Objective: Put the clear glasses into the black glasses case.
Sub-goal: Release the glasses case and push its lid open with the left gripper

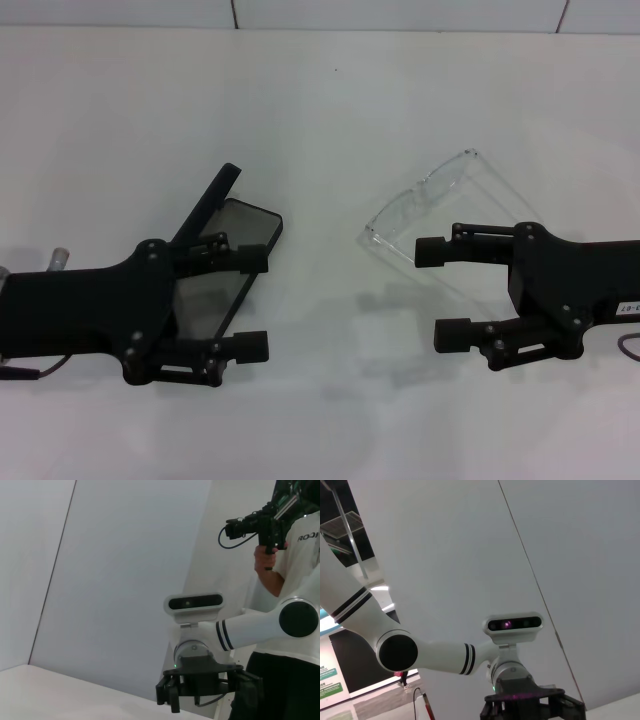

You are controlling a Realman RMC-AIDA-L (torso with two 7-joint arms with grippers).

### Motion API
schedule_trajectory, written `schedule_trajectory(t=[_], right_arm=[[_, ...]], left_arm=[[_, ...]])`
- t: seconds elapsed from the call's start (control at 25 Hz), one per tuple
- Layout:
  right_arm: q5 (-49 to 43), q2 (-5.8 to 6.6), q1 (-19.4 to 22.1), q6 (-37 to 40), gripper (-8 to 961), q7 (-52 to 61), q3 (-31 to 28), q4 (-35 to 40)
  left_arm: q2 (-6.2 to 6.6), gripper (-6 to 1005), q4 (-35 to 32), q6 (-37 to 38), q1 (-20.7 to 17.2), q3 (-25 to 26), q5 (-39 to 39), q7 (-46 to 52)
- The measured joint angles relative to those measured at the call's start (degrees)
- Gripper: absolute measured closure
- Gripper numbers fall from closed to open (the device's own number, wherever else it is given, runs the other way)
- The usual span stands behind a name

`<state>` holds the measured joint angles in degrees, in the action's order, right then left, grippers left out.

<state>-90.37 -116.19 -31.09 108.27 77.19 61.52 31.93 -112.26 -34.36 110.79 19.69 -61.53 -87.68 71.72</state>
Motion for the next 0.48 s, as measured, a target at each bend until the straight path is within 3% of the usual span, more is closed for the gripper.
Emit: schedule_trajectory(t=[0.32, 0.48], right_arm=[[0.1, 0.0, 0.0, 0.1, 79, -0.2, 0.1, 0.1], [0.1, 0.0, 0.2, -0.1, 79, -0.3, 0.0, 0.1]], left_arm=[[-0.08, 126, -0.1, -0.2, 0.0, 0.7, 0.1, -0.1], [-1.01, 131, -0.1, -0.3, 0.0, 4.3, -0.1, 0.1]])
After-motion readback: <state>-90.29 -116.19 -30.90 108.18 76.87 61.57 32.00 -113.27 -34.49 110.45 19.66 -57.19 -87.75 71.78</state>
